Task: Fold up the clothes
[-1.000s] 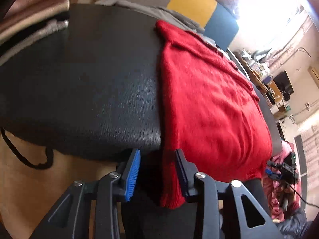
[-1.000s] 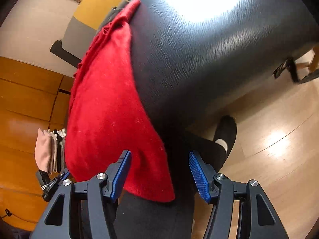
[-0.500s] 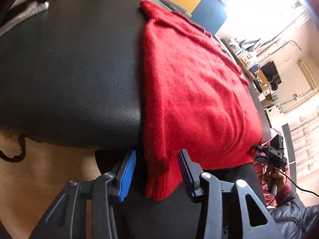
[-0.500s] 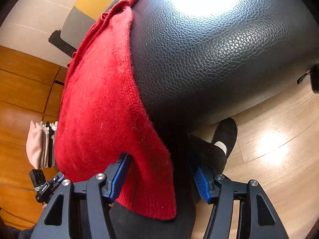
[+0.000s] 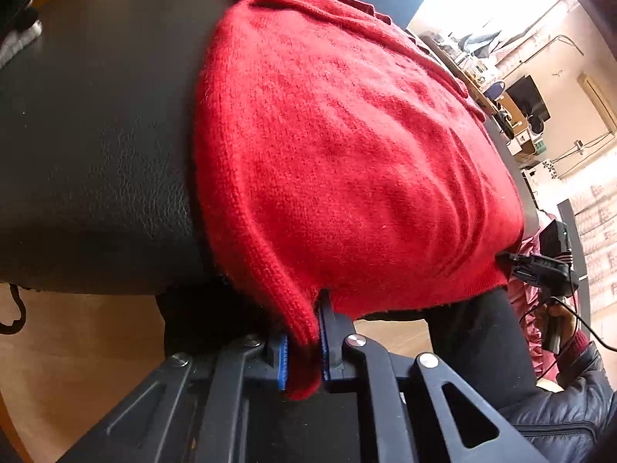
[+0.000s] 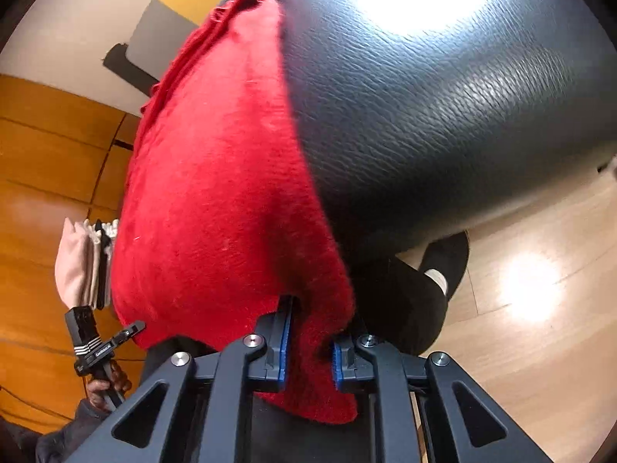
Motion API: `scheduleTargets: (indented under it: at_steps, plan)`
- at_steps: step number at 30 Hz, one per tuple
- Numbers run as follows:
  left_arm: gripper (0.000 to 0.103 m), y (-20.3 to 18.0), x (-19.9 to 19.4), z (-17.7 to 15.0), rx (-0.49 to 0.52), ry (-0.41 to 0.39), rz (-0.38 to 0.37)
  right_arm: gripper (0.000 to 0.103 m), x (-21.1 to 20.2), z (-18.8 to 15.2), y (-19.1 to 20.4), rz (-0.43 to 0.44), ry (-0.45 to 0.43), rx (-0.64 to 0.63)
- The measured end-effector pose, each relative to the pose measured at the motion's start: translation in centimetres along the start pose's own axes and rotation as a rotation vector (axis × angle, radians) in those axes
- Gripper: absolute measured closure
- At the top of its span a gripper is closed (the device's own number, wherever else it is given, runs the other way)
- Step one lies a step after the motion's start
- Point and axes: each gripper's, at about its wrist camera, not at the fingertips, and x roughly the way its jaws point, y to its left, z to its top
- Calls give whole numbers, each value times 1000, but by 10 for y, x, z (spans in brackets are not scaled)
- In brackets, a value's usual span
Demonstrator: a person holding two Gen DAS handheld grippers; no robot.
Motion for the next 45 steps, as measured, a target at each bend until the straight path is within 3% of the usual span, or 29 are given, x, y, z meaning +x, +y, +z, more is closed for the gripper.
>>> scheduleTargets:
  at_steps: [2,4,9,13,16,20,23,31,37,45]
  plan:
    - [93,-1,-5,2,-1,-8,-37,94,4,-3,12,-30,12,-23]
    - [93,-4,-12,9,11,-17,-90,95,0,-3,23,-29,7,-48]
    - [93,-12,-36,23,44,-66,-229,95,-10,-7,49,80,8,-120]
    - [93,-13,-53,45,39,-121,-296,95,-28,-2,63,201,-53,-128]
    - [93,-8,-68,62,23,-170,-345,95,-30,6,69,211,-66,-142]
    - [93,-15,-84,97,31,-245,-401,95,-50,21,68,286,-121,-151]
    - [93,-19,-93,125,40,-293,-433,95,-50,45,91,318,-151,-172]
    - [93,-27,-96,205,89,-369,-460,95,-47,133,134,345,-253,-183]
    - [93,-25,-90,265,98,-420,-473,95,-50,182,138,326,-284,-186]
    - [93,27,-31,334,-89,-416,-451,95,-29,246,122,296,-296,-130]
